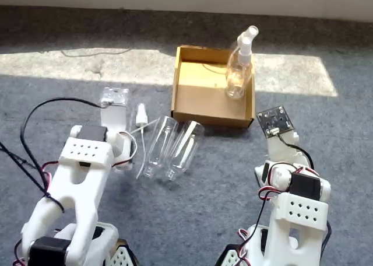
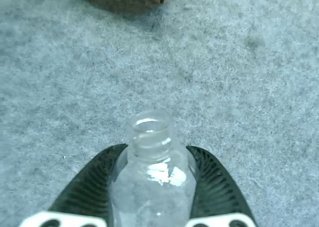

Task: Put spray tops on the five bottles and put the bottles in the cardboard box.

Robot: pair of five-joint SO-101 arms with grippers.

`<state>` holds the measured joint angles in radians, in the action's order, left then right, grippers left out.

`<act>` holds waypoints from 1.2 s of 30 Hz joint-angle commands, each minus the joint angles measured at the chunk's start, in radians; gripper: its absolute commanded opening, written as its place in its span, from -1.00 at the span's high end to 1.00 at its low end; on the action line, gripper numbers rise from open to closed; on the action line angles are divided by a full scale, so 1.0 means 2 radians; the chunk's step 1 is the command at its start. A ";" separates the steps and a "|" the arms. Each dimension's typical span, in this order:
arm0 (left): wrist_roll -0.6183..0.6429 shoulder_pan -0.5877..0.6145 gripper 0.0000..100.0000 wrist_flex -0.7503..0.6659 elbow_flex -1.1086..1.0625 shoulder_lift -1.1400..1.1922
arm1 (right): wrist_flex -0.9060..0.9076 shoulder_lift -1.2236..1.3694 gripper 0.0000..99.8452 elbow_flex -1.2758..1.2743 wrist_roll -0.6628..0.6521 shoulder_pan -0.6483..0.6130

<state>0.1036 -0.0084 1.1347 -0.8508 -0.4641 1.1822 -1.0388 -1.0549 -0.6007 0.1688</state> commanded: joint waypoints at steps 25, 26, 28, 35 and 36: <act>-0.608 0.131 0.58 0.064 0.098 -0.020 | 0.003 -0.011 0.99 0.005 0.002 -0.001; -0.535 0.129 0.58 0.068 0.103 -0.020 | 0.002 -0.011 0.99 0.004 0.002 -0.002; -0.357 0.122 0.58 0.100 0.115 -0.016 | 0.000 -0.011 0.99 0.004 0.002 -0.002; -0.069 0.105 0.58 0.137 0.092 -0.015 | 0.002 -0.011 0.99 0.003 0.002 -0.001; -0.066 0.100 0.58 0.139 0.086 -0.014 | 0.003 -0.011 0.99 0.003 0.002 0.001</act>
<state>-0.1788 0.2371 1.3909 -0.6713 -0.4733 1.1822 -1.0434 -1.0549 -0.6007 0.1688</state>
